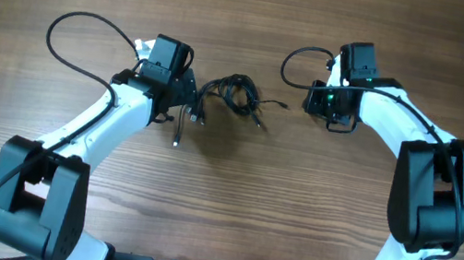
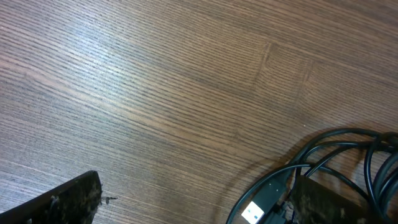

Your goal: Untangle cables

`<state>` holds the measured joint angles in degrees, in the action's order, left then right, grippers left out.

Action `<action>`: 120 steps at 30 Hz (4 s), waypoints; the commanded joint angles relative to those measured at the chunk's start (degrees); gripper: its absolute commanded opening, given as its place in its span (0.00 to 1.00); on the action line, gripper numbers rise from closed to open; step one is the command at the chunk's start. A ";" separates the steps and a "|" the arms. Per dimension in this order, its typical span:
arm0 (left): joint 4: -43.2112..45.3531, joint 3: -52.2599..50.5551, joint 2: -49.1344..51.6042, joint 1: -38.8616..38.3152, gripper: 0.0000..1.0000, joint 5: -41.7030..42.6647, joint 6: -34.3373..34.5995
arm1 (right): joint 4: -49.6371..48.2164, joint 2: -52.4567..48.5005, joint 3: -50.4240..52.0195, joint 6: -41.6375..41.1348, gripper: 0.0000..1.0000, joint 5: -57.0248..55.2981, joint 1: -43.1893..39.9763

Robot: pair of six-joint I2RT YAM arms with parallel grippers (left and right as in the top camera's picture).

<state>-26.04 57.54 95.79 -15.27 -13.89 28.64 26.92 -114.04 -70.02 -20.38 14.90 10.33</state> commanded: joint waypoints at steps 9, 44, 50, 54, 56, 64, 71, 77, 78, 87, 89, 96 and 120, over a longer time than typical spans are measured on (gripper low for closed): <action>0.13 0.55 0.55 0.00 1.00 -0.96 0.33 | 4.15 -1.16 2.54 -0.74 0.04 -1.36 0.22; 0.13 0.55 0.55 0.00 1.00 -0.96 0.33 | 6.56 -2.82 -3.34 8.15 0.36 -1.36 2.64; 0.13 0.55 0.55 0.00 1.00 -0.96 0.33 | 8.79 -2.82 -3.32 3.65 0.36 -0.94 2.64; 0.13 0.55 0.55 0.00 1.00 -0.96 0.33 | 11.30 -2.82 -3.34 3.65 0.31 -0.92 2.64; 0.13 0.55 0.55 0.00 1.00 -0.96 0.33 | 12.00 -2.82 -3.34 3.67 0.31 -0.92 2.64; 0.13 0.55 0.55 0.00 1.00 -0.96 0.33 | 13.27 -2.82 -3.34 3.67 0.32 -0.92 2.64; 0.13 0.55 0.55 0.00 1.00 -0.96 0.33 | 18.08 -0.35 -7.98 3.93 0.34 -0.76 2.58; 0.13 0.55 0.55 0.00 1.00 -0.96 0.33 | 17.44 4.33 -10.49 3.85 0.74 -0.87 2.58; 0.13 0.55 0.55 0.00 1.00 -0.96 0.33 | 17.16 4.31 -10.34 3.87 0.85 -1.77 2.58; 0.13 0.55 0.55 0.00 1.00 -0.96 0.33 | 16.48 3.50 -10.12 3.69 0.91 -10.62 2.58; 0.13 0.55 0.55 0.00 1.00 -0.96 0.33 | 16.79 3.13 -10.10 3.63 0.90 -10.43 2.58; 0.13 0.55 0.55 0.00 1.00 -0.96 0.33 | 12.76 2.82 -5.92 3.21 1.00 -10.43 2.58; 0.13 0.55 0.55 0.00 1.00 -0.96 0.33 | -10.45 2.82 4.90 3.28 1.00 -10.45 2.58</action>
<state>-26.04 57.54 95.79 -15.27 -13.89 28.64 17.69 -110.56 -65.67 -16.67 4.84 12.93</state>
